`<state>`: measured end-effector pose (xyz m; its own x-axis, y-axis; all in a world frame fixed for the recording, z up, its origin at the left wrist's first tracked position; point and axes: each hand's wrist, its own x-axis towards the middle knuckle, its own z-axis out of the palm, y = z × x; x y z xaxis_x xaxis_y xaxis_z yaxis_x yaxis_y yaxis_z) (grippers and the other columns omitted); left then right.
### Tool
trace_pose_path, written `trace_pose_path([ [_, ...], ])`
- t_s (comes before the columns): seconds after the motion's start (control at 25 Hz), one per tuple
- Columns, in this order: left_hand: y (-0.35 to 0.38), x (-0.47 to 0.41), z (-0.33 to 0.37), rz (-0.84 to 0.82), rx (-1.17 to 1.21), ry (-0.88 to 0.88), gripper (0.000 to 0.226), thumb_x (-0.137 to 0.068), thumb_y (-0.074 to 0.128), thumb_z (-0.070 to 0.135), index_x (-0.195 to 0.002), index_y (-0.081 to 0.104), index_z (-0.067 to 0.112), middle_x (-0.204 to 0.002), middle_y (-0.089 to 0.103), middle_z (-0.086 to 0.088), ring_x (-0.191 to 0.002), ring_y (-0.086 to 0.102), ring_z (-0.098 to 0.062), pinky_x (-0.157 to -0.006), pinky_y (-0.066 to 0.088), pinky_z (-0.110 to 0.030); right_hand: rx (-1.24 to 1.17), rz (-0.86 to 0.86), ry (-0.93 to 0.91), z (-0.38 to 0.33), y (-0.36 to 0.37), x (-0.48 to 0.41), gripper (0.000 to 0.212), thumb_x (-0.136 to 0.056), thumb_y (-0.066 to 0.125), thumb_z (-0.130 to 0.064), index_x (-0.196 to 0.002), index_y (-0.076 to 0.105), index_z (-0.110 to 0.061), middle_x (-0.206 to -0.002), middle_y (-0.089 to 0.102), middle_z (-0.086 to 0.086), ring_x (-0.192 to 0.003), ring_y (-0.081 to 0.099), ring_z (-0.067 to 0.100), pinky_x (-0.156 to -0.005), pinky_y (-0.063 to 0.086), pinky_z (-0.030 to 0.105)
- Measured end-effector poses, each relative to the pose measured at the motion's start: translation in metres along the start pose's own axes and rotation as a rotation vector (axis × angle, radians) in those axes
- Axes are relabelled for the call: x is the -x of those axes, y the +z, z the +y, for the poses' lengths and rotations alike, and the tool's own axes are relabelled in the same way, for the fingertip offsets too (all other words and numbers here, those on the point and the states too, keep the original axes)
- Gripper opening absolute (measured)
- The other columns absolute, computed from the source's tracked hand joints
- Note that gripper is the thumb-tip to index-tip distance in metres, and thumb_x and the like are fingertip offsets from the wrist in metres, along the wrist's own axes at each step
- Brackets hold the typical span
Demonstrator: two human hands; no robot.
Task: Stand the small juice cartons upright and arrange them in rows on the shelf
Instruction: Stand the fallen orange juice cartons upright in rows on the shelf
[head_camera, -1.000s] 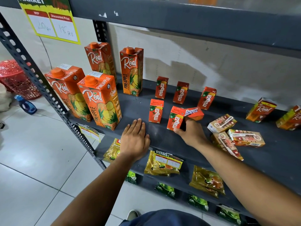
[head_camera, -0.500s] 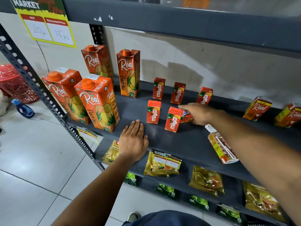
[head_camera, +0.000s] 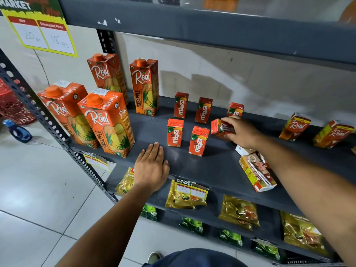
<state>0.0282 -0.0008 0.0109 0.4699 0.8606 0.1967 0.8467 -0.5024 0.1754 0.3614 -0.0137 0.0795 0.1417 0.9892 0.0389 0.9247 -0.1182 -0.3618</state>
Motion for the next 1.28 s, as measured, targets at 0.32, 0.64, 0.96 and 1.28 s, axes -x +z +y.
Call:
trace_pose_path([
  [0.32,-0.003,0.001,0.001,-0.007,0.016,-0.005,0.060,-0.089,0.030,0.035,-0.128,0.054,-0.003,-0.139,0.051,-0.023,-0.130,0.046,-0.037,-0.107,0.036,-0.050,-0.118,0.026,0.049,-0.014,0.003,-0.006,0.067,-0.080,0.076,-0.023,-0.138,0.043,-0.021,-0.137,0.051,0.007,-0.122,0.051,0.025,-0.096,0.038,0.031],
  [0.64,-0.003,0.002,0.001,-0.001,0.014,0.001,0.060,-0.090,0.029,0.036,-0.129,0.054,-0.002,-0.139,0.050,-0.022,-0.130,0.046,-0.037,-0.107,0.036,-0.050,-0.184,0.171,0.221,-0.030,0.003,0.004,0.082,-0.072,0.082,-0.032,-0.138,0.035,-0.020,-0.136,0.052,0.011,-0.121,0.053,0.030,-0.095,0.043,0.037],
  [0.96,0.001,0.000,0.000,-0.008,0.011,-0.005,0.060,-0.090,0.030,0.036,-0.130,0.054,-0.002,-0.140,0.050,-0.022,-0.130,0.046,-0.036,-0.107,0.035,-0.050,0.023,0.404,0.253,-0.042,0.028,0.049,0.078,-0.065,0.077,-0.060,-0.123,0.045,-0.020,-0.114,0.061,0.011,-0.101,0.060,0.031,-0.074,0.050,0.039],
  [1.28,0.002,0.001,0.000,-0.005,0.003,-0.011,0.059,-0.090,0.030,0.036,-0.129,0.054,-0.001,-0.140,0.050,-0.021,-0.131,0.045,-0.035,-0.108,0.034,-0.049,0.032,-0.106,-0.175,-0.022,-0.041,0.049,0.078,-0.080,0.062,0.000,-0.142,0.036,-0.039,-0.157,0.016,-0.012,-0.136,0.025,0.010,-0.088,0.041,0.017],
])
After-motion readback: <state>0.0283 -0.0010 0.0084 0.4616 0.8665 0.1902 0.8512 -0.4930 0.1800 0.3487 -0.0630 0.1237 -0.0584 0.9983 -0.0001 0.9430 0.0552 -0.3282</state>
